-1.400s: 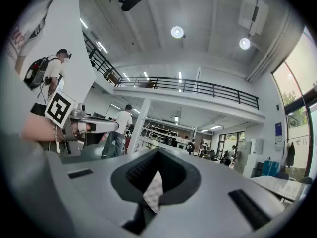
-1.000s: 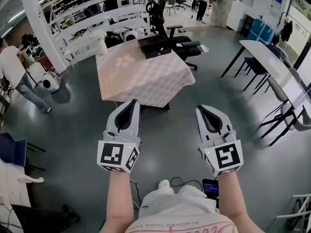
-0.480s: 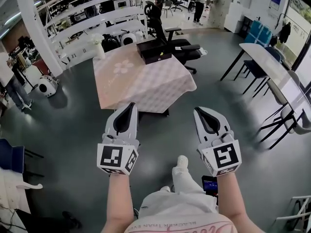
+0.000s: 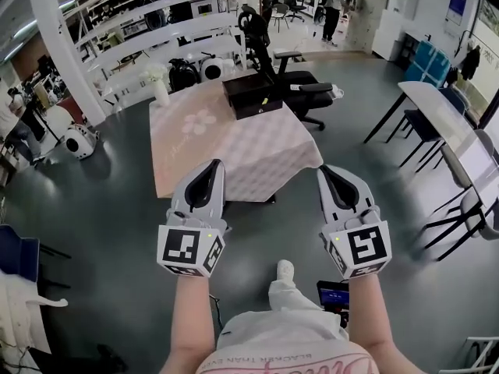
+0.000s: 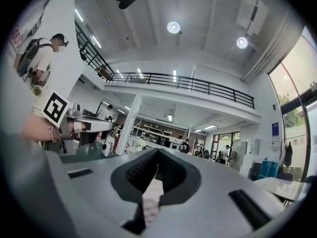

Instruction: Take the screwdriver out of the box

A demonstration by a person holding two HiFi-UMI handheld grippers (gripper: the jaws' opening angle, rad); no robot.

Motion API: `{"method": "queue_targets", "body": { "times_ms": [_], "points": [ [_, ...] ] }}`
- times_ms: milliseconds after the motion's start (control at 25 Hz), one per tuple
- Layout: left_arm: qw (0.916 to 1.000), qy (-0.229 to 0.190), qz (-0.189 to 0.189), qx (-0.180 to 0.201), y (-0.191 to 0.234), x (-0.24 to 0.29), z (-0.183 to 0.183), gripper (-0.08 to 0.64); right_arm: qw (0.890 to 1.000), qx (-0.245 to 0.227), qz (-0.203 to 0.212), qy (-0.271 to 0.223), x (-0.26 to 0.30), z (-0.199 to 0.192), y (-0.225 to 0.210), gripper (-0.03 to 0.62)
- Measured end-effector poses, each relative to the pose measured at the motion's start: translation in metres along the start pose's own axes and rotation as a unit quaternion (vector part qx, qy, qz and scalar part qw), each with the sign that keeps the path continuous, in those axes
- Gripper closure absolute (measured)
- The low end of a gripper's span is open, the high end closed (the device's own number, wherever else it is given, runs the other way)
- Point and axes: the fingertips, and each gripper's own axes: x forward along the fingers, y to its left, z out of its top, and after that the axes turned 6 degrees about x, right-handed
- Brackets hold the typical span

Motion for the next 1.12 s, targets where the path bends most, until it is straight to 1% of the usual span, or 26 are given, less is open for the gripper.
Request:
{"method": "queue_targets", "body": {
  "times_ms": [400, 520, 760, 960, 1120],
  "points": [
    [0.9998, 0.013, 0.010, 0.007, 0.013, 0.139, -0.022, 0.551, 1.000, 0.009, 0.015, -0.008, 0.100, -0.013, -0.107, 0.586],
    [0.9997, 0.017, 0.014, 0.012, 0.012, 0.173, -0.031, 0.551, 1.000, 0.011, 0.025, -0.007, 0.122, -0.023, -0.133, 0.586],
    [0.9990, 0.038, 0.017, 0.018, 0.008, 0.211, -0.049, 0.551, 0.999, 0.028, 0.034, 0.002, 0.144, -0.047, -0.168, 0.586],
    [0.9983, 0.051, 0.023, 0.017, 0.016, 0.231, -0.063, 0.551, 0.998, 0.039, 0.038, 0.010, 0.163, -0.061, -0.179, 0.586],
    [0.9981, 0.057, 0.021, 0.013, 0.023, 0.249, -0.074, 0.551, 0.998, 0.040, 0.035, 0.015, 0.177, -0.067, -0.189, 0.586]
  ]
}}
